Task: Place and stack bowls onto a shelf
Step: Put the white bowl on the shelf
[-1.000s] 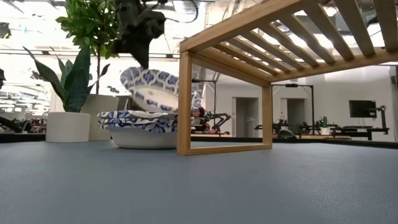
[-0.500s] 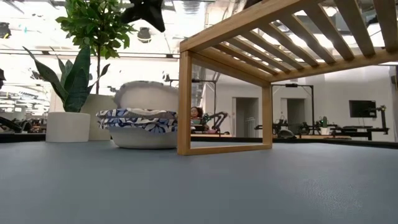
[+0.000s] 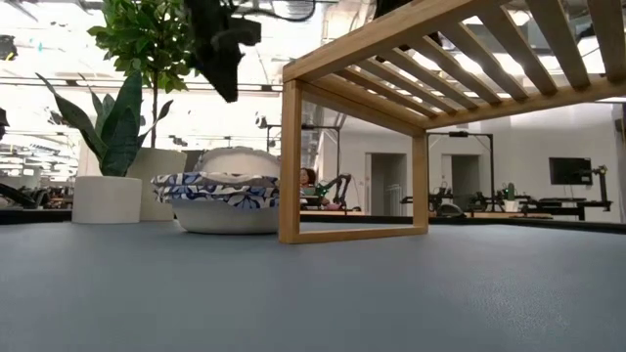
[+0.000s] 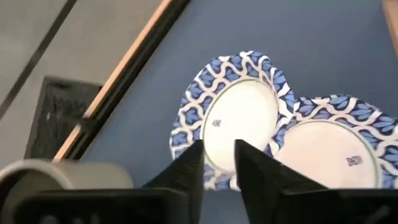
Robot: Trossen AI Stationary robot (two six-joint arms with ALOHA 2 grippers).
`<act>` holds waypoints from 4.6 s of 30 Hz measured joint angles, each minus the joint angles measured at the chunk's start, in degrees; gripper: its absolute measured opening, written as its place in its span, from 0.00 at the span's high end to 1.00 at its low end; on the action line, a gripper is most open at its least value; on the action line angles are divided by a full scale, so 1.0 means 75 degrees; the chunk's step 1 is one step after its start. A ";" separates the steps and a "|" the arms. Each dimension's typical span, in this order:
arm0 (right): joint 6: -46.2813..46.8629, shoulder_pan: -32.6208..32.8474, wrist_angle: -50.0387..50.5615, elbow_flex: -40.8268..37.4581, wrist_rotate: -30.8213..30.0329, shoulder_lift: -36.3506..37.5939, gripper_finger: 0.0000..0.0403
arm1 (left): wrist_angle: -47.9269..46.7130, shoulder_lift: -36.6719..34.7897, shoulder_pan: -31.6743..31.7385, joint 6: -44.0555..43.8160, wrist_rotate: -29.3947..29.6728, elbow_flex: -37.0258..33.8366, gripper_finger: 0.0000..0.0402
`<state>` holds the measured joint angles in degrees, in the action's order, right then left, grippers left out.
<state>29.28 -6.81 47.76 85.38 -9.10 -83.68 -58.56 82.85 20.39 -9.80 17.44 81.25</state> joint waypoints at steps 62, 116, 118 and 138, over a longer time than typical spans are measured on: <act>0.1641 -0.1007 0.0264 -0.0006 0.0184 0.0530 0.53 | -0.1097 0.1279 -0.0779 0.3435 -0.0149 0.1709 1.00; 0.2209 -0.2527 -0.1365 -0.0003 0.2969 0.0766 0.95 | 0.0629 0.1850 -0.2778 0.7770 0.1878 0.3722 0.98; 0.2218 -0.2512 -0.1363 -0.0003 0.2961 0.0764 0.94 | 0.0754 0.1848 -0.2782 0.7732 0.1841 0.3722 0.96; 0.1830 -0.2514 -0.0135 -0.0003 0.3065 0.0869 0.95 | 0.0180 0.1717 -0.3406 0.5918 0.2067 0.5994 0.50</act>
<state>43.00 -25.66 46.74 85.36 13.88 -77.16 -57.21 95.72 -5.16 34.58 32.94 126.20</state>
